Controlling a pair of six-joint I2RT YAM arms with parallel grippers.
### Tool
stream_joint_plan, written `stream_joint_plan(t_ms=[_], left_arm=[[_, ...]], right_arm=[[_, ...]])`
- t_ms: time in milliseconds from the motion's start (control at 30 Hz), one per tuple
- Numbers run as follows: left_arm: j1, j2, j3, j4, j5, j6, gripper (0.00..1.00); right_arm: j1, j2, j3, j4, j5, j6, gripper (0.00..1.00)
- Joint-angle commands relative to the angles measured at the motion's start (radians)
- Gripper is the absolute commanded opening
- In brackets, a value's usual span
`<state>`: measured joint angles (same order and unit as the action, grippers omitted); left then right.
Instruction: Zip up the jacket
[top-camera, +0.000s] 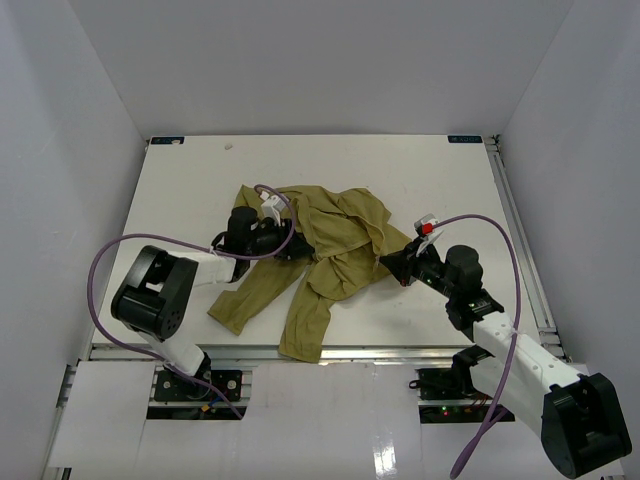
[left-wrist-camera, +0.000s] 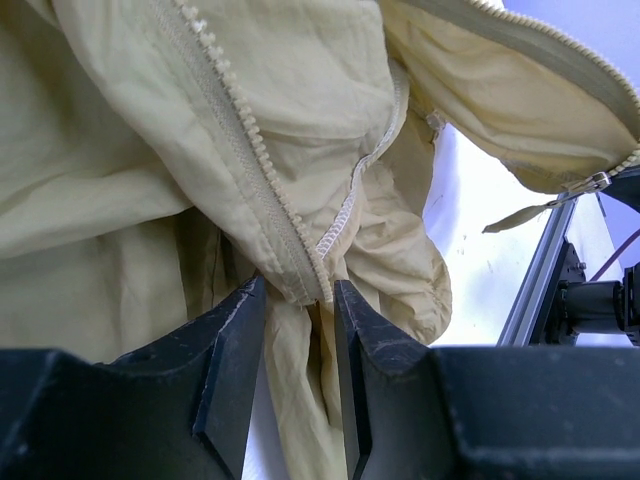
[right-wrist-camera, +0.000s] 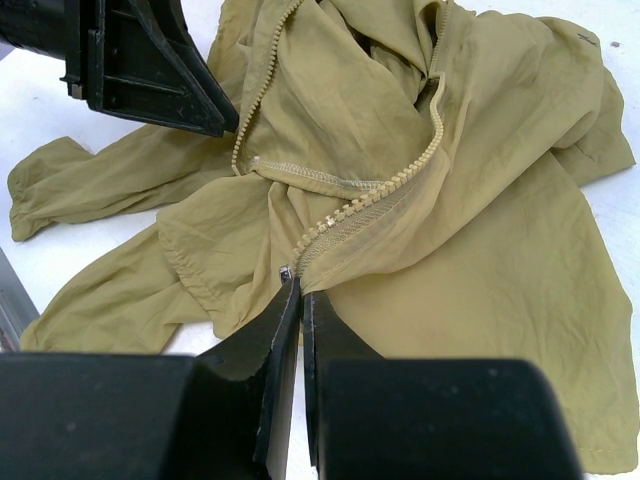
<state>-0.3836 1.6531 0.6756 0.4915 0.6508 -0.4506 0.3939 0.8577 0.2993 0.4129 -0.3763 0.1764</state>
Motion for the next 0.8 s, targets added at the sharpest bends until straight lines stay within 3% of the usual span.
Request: stream_joint_plan(t_ms=[0, 767], left_arm=[[-0.003, 0.014, -0.015, 0.088, 0.034, -0.007, 0.45], [-0.003, 0.151, -0.016, 0.282, 0.128, -0.102, 0.49]], right_arm=[[0.003, -0.003, 0.041, 0.023, -0.001, -0.003, 0.08], [0.005, -0.005, 0.026, 0.028, 0.002, -0.001, 0.08]])
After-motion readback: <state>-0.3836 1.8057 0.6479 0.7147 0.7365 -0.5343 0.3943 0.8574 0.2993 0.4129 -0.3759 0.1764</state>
